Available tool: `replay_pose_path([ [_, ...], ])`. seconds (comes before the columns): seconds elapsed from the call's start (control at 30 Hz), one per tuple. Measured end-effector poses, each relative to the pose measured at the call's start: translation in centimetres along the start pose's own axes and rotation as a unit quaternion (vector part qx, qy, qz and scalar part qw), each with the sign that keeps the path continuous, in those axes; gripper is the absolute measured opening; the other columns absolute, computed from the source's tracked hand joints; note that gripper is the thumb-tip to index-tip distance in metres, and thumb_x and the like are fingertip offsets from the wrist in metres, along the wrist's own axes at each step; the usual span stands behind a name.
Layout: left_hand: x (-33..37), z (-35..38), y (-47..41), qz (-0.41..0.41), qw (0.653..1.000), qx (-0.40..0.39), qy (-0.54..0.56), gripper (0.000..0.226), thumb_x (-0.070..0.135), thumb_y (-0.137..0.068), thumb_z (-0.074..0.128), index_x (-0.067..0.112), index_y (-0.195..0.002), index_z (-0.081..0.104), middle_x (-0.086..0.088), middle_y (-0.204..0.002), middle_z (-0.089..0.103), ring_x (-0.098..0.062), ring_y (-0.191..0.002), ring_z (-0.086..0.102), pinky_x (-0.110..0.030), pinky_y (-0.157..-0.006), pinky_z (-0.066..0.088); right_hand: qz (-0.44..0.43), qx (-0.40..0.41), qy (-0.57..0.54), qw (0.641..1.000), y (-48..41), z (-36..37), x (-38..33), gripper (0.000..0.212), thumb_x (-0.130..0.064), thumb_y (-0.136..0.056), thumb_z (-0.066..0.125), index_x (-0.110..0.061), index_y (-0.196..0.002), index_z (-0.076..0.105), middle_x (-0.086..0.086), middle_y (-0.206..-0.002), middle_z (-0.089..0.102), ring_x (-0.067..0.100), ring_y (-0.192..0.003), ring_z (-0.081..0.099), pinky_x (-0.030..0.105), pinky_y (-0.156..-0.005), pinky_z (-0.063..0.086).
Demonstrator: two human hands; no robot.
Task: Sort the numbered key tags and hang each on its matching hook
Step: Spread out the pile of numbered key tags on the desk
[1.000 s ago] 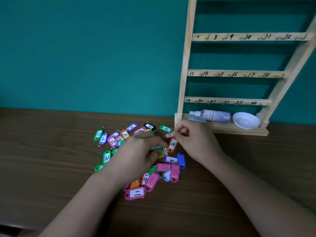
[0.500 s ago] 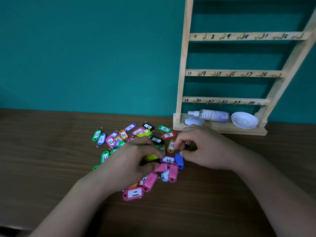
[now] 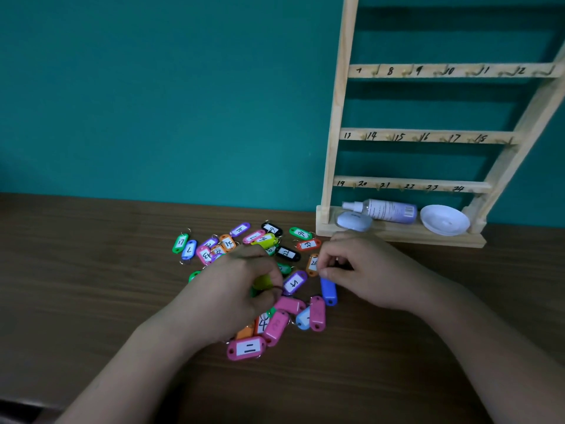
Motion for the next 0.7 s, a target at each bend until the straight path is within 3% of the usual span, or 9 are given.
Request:
replay_pose_path([
  [0.13,0.0,-0.2,0.0,0.005,1.000,0.021,0.006,0.011,0.028,-0.094,0.072,0.037,-0.100,0.069,0.020,-0.106,0.060,-0.003,-0.102,0.058,-0.035,-0.086,0.053,-0.011,0.067,-0.044,0.997,0.1,-1.2,-0.1,0.012,-0.030,-0.100,0.073,-0.040,-0.092,0.071,-0.025,-0.097,0.067,-0.002,-0.096,0.062,0.010,-0.074,0.044],
  [0.3,-0.3,-0.1,-0.1,0.006,1.000,0.017,-0.009,0.021,0.031,-0.096,0.072,0.038,-0.115,0.070,0.022,-0.115,0.061,0.000,-0.109,0.057,-0.031,-0.092,0.053,-0.024,0.066,-0.065,0.995,0.3,-1.7,-0.2,0.016,-0.023,-0.096,0.075,-0.039,-0.092,0.072,-0.025,-0.098,0.070,0.000,-0.097,0.066,0.009,-0.076,0.046],
  [0.4,-0.4,0.2,-0.1,0.010,1.000,0.002,-0.026,0.026,0.033,-0.097,0.070,0.041,-0.122,0.070,0.021,-0.121,0.060,-0.002,-0.116,0.056,-0.032,-0.096,0.052,-0.015,0.068,-0.083,0.994,0.3,-1.7,0.0,0.018,-0.022,-0.095,0.076,-0.039,-0.091,0.073,-0.022,-0.093,0.073,0.002,-0.089,0.068,0.013,-0.070,0.048],
  [0.53,0.1,0.4,-0.3,0.025,0.999,0.005,-0.023,0.037,0.034,-0.100,0.068,0.043,-0.136,0.066,0.022,-0.132,0.059,-0.005,-0.128,0.052,-0.032,-0.108,0.047,-0.008,0.087,-0.119,0.989,0.3,-1.9,0.2,0.019,-0.020,-0.096,0.076,-0.039,-0.092,0.074,-0.019,-0.094,0.075,0.002,-0.088,0.071,0.019,-0.074,0.055],
  [0.7,0.7,0.6,-0.5,0.026,1.000,0.000,0.005,0.054,0.019,-0.100,0.064,0.038,-0.149,0.053,0.028,-0.121,0.070,-0.003,-0.123,0.052,-0.031,-0.106,0.045,-0.008,0.063,-0.153,0.986,0.3,-1.7,0.3,0.021,-0.016,-0.096,0.076,-0.036,-0.092,0.074,-0.015,-0.096,0.077,0.004,-0.091,0.073,0.024,-0.079,0.059],
])
Point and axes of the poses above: each hand's wrist, its own y-axis away from the middle knuckle, its own z-axis out of the palm, x = y × z, the point moved 6 cm from there along -y, towards the middle knuckle
